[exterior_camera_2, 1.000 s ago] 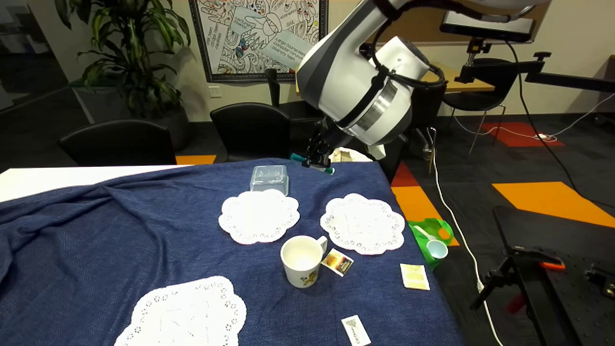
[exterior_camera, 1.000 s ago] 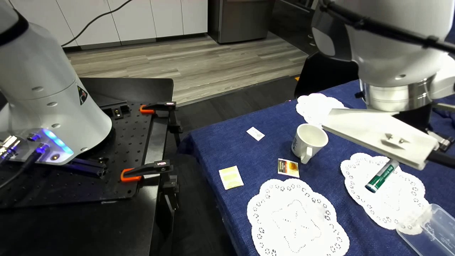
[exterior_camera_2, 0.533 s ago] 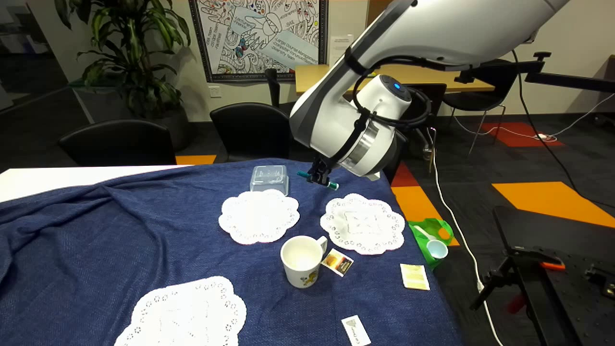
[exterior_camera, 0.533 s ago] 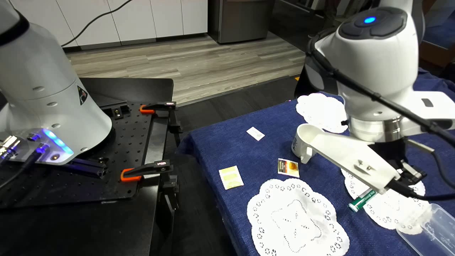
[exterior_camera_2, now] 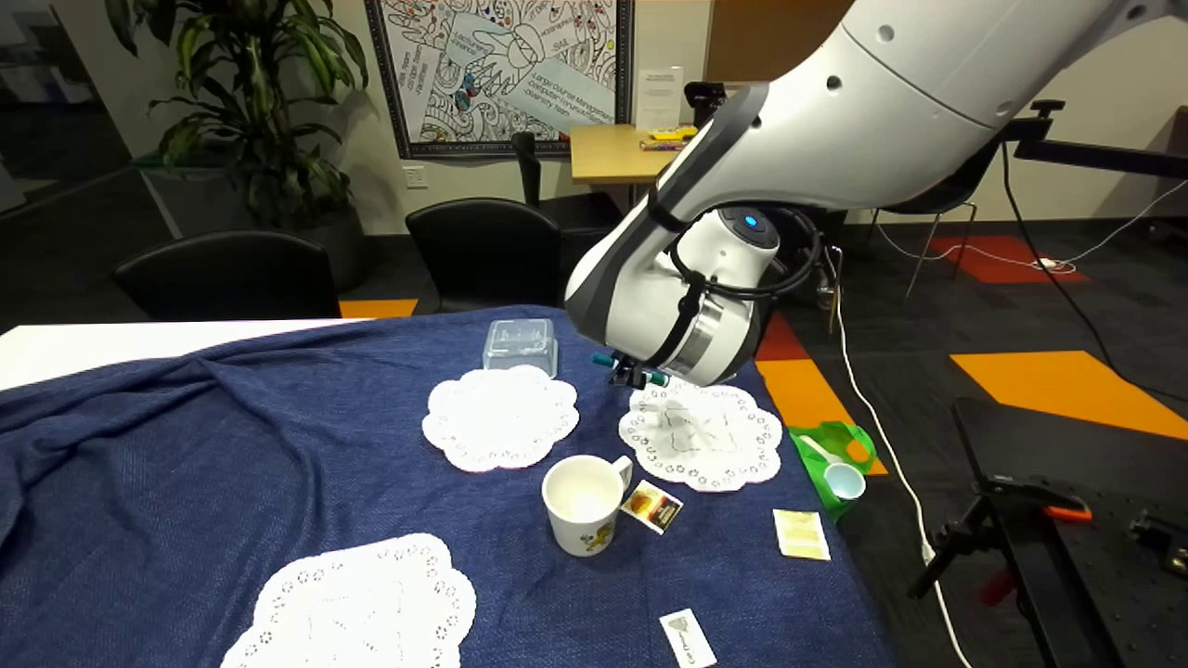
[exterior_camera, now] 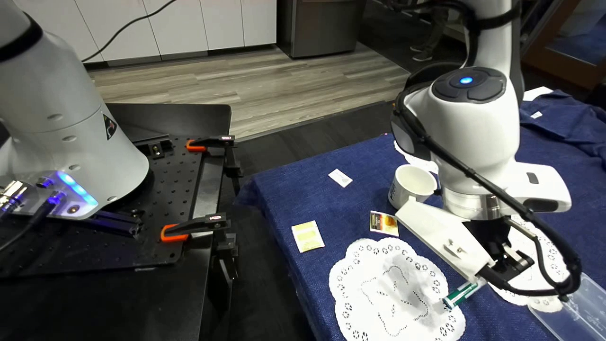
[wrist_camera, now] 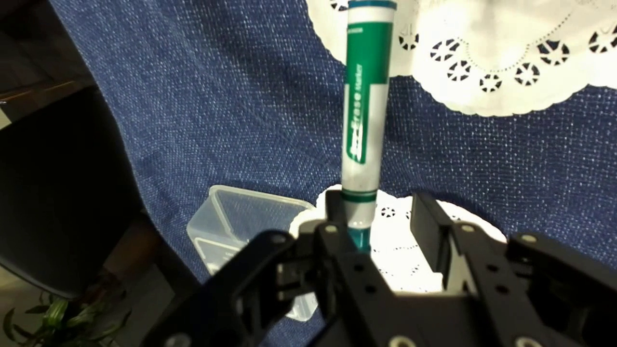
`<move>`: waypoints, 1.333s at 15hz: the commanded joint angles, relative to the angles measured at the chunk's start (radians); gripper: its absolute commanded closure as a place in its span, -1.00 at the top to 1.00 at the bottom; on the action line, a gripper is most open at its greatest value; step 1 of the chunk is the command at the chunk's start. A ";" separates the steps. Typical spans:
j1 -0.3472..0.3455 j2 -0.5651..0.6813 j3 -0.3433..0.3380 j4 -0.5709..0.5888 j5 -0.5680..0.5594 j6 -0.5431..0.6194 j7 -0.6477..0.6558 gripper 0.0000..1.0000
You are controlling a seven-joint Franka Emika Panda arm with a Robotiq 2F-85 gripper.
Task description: Take the marker out of the mug
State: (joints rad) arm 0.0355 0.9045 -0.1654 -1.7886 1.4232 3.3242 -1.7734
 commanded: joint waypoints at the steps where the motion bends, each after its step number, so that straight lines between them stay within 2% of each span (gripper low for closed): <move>1: 0.059 0.007 -0.050 0.018 -0.009 0.004 0.046 0.48; 4: 0.093 -0.043 -0.063 0.007 -0.002 0.038 0.024 0.92; 5: 0.106 -0.058 -0.068 0.003 0.001 0.049 0.020 1.00; 6: 0.093 -0.095 -0.045 -0.048 -0.169 0.081 0.172 1.00; 7: 0.101 -0.117 -0.048 -0.066 -0.215 0.097 0.206 1.00; 8: 0.131 -0.127 -0.070 -0.045 -0.113 0.103 0.119 1.00; 13: 0.159 -0.262 -0.051 -0.134 -0.133 0.163 0.134 1.00; 14: 0.203 -0.283 -0.099 -0.142 -0.136 0.131 0.146 1.00; 17: 0.243 -0.345 -0.120 -0.164 -0.175 0.131 0.152 1.00; 18: 0.208 -0.273 -0.099 -0.102 -0.155 0.131 0.150 1.00; 20: 0.214 -0.289 -0.099 -0.106 -0.156 0.129 0.150 1.00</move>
State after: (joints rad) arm 0.2497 0.6161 -0.2647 -1.8951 1.2675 3.4532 -1.6235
